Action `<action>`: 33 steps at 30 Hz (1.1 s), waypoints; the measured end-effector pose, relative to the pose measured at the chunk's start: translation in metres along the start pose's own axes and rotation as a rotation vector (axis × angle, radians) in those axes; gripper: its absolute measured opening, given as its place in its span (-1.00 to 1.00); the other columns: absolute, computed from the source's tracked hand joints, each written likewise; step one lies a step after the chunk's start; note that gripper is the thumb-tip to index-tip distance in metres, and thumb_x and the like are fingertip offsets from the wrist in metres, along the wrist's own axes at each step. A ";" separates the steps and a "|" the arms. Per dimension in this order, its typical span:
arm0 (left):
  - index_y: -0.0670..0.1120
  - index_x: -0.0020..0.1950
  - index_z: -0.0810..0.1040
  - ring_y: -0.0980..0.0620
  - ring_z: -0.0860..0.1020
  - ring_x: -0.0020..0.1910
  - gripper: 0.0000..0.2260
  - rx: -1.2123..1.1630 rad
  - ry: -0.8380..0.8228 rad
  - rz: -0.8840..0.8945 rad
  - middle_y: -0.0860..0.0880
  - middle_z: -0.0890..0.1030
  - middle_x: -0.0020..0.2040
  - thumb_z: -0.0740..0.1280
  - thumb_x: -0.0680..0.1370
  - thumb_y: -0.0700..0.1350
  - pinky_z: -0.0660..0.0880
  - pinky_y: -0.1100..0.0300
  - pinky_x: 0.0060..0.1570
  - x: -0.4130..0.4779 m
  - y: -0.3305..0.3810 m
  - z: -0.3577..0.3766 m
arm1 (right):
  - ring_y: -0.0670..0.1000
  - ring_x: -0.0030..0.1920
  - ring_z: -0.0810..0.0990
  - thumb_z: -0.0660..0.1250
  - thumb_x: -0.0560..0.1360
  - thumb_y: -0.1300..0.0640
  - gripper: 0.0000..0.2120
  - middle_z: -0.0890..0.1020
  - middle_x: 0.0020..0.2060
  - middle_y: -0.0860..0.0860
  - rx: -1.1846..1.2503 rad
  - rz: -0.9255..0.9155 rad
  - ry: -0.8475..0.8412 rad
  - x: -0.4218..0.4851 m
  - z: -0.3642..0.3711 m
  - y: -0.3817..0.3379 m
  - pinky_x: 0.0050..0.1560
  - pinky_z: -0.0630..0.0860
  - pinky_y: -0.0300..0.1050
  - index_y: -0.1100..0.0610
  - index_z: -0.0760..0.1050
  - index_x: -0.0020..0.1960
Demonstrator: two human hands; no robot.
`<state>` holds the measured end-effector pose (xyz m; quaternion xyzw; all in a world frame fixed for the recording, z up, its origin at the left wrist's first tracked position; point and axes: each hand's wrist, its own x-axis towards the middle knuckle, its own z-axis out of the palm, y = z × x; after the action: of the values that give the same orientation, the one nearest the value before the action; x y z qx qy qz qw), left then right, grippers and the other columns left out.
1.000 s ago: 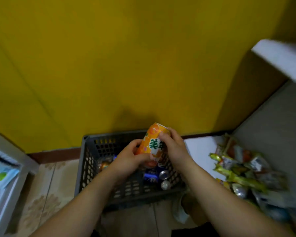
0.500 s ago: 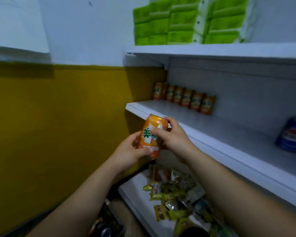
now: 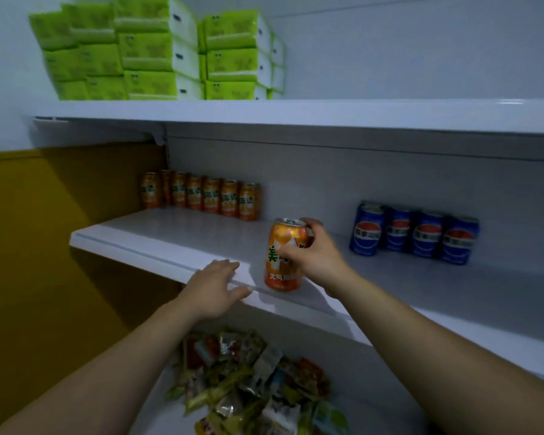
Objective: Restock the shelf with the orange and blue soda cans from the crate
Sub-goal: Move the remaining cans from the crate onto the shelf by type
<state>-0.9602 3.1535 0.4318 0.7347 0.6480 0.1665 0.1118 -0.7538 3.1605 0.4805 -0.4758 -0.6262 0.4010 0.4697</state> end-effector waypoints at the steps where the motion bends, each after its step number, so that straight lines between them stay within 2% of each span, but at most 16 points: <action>1: 0.01 0.55 0.11 -0.02 0.05 0.53 -0.37 0.093 -0.026 0.001 -0.03 0.09 0.57 0.10 0.57 0.27 -0.01 -0.04 0.47 0.009 -0.003 0.004 | 0.01 0.13 0.53 0.50 0.40 0.13 -0.31 0.52 0.10 -0.08 -0.008 0.002 0.006 0.003 -0.004 0.005 0.17 0.51 0.02 -0.03 0.23 0.42; 4: 0.07 0.56 0.04 -0.03 -0.06 0.55 -0.40 0.217 -0.098 -0.027 0.00 -0.01 0.58 -0.06 0.58 0.30 -0.14 -0.14 0.46 0.029 -0.013 0.013 | 0.02 0.16 0.52 0.50 0.40 0.14 -0.33 0.51 0.12 -0.06 -0.039 0.009 0.027 0.016 -0.008 0.018 0.17 0.50 0.01 -0.04 0.26 0.40; 8: 0.19 0.55 0.00 -0.02 -0.11 0.55 -0.40 0.300 -0.119 -0.041 0.07 -0.06 0.58 -0.12 0.54 0.36 -0.22 -0.23 0.43 0.049 -0.027 0.010 | 0.01 0.19 0.51 0.50 0.39 0.11 -0.38 0.51 0.14 -0.09 -0.065 -0.008 0.035 0.041 0.000 0.029 0.18 0.48 -0.02 -0.08 0.29 0.36; 12: 0.23 0.53 0.00 -0.01 -0.09 0.55 -0.40 0.298 -0.140 -0.122 0.09 -0.05 0.58 -0.12 0.52 0.39 -0.21 -0.27 0.43 0.071 -0.060 -0.007 | -0.04 0.19 0.48 0.49 0.42 0.06 -0.33 0.50 0.21 -0.11 -0.082 -0.021 -0.007 0.074 0.024 0.033 0.17 0.43 -0.08 -0.10 0.24 0.42; 17: 0.23 0.53 0.01 -0.04 -0.06 0.55 -0.37 0.316 -0.154 -0.223 0.06 -0.03 0.58 -0.09 0.49 0.42 -0.16 -0.30 0.42 0.097 -0.115 -0.031 | -0.07 0.17 0.49 0.45 0.47 0.06 -0.34 0.49 0.18 -0.13 -0.051 -0.077 -0.066 0.121 0.062 0.036 0.12 0.43 -0.15 -0.05 0.20 0.46; 20: 0.24 0.52 0.03 -0.04 -0.05 0.55 -0.37 0.327 -0.155 -0.265 0.06 -0.02 0.58 -0.07 0.50 0.42 -0.14 -0.30 0.42 0.111 -0.144 -0.045 | -0.04 0.19 0.51 0.46 0.46 0.09 -0.35 0.50 0.18 -0.11 -0.034 -0.114 -0.077 0.152 0.089 0.041 0.16 0.44 -0.11 -0.04 0.21 0.44; 24: 0.20 0.54 0.02 -0.03 -0.06 0.55 -0.33 0.321 -0.132 -0.341 0.06 -0.02 0.58 -0.06 0.49 0.43 -0.13 -0.30 0.42 0.127 -0.178 -0.061 | 0.02 0.26 0.49 0.46 0.46 0.04 -0.34 0.50 0.28 -0.05 -0.097 -0.141 -0.087 0.198 0.124 0.045 0.23 0.44 -0.05 -0.03 0.21 0.46; 29: 0.21 0.53 0.04 0.00 -0.05 0.54 -0.39 0.338 -0.048 -0.322 0.09 -0.01 0.57 -0.07 0.52 0.40 -0.13 -0.27 0.43 0.133 -0.190 -0.055 | 0.01 0.33 0.44 0.45 0.46 -0.02 -0.32 0.46 0.33 -0.05 -0.163 -0.190 -0.090 0.249 0.172 0.047 0.30 0.42 0.00 -0.01 0.19 0.47; 33: 0.23 0.52 0.04 0.03 -0.06 0.54 -0.26 0.308 -0.014 -0.330 0.11 -0.01 0.57 -0.16 0.37 0.44 -0.14 -0.24 0.44 0.131 -0.193 -0.052 | 0.07 0.42 0.36 0.42 0.47 -0.06 -0.23 0.36 0.44 0.00 -0.175 -0.198 -0.092 0.284 0.220 0.043 0.40 0.35 0.06 -0.02 0.08 0.54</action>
<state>-1.1431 3.3063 0.4193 0.6284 0.7763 0.0400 0.0281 -0.9881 3.4343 0.4460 -0.4320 -0.7234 0.3182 0.4344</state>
